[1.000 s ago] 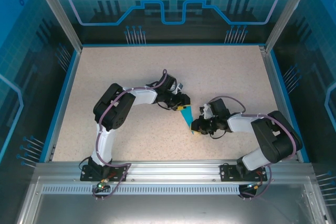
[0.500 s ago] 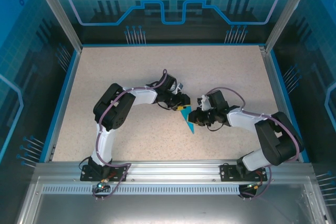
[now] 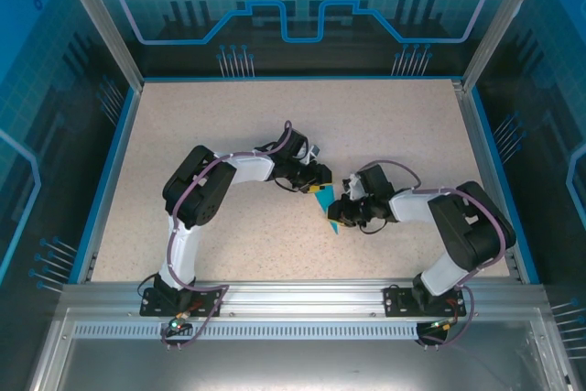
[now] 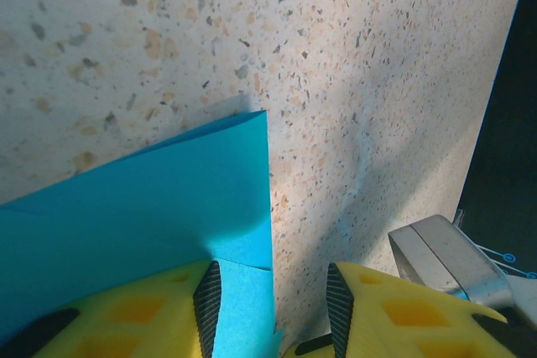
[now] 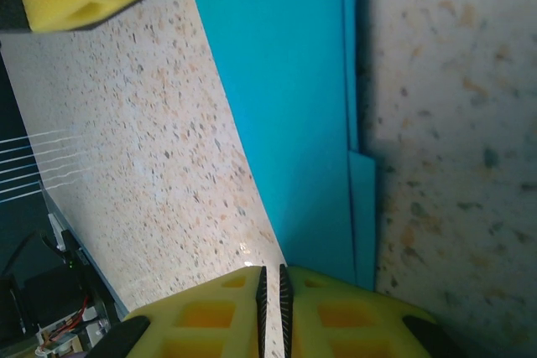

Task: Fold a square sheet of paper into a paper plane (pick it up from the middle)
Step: Fold the wing for the fifth time at the center of the table.

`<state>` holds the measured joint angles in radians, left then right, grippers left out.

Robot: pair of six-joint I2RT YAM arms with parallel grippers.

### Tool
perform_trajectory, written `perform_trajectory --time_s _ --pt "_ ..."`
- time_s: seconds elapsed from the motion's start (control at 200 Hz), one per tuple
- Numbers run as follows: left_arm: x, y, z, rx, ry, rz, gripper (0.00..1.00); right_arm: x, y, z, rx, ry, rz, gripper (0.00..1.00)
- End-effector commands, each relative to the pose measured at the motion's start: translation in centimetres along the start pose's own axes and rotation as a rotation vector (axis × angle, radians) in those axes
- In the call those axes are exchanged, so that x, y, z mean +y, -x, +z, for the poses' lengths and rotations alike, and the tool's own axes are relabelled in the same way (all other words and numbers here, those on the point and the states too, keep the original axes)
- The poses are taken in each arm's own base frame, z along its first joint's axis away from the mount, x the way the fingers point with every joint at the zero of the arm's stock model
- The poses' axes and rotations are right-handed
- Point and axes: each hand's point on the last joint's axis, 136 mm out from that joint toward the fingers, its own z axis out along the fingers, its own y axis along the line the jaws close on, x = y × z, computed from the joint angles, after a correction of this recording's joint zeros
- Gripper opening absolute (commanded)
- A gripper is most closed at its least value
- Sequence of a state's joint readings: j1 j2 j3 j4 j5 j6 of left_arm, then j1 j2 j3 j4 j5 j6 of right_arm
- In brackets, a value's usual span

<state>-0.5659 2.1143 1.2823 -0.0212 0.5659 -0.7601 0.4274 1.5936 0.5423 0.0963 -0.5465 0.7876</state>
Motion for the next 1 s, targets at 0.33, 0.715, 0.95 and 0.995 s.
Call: perform_trajectory --time_s 0.33,0.715,0.95,0.995 --pt "4.3 -1.3 0.5 0.045 0.132 -0.08 0.42 -3.0 -3.6 0.0 0.077 -0.089 0.047 0.16" --pt "4.0 -1.2 0.4 0.043 0.127 -0.075 0.42 -2.8 -3.8 -0.1 0.083 -0.082 0.042 0.16" --pt "3.6 -1.0 0.2 0.044 0.123 -0.063 0.43 -1.9 -3.3 -1.0 0.039 -0.069 0.02 0.16" --pt "3.5 -0.9 0.1 0.039 0.126 -0.058 0.43 -1.7 -3.1 -1.5 0.022 -0.073 0.009 0.17"
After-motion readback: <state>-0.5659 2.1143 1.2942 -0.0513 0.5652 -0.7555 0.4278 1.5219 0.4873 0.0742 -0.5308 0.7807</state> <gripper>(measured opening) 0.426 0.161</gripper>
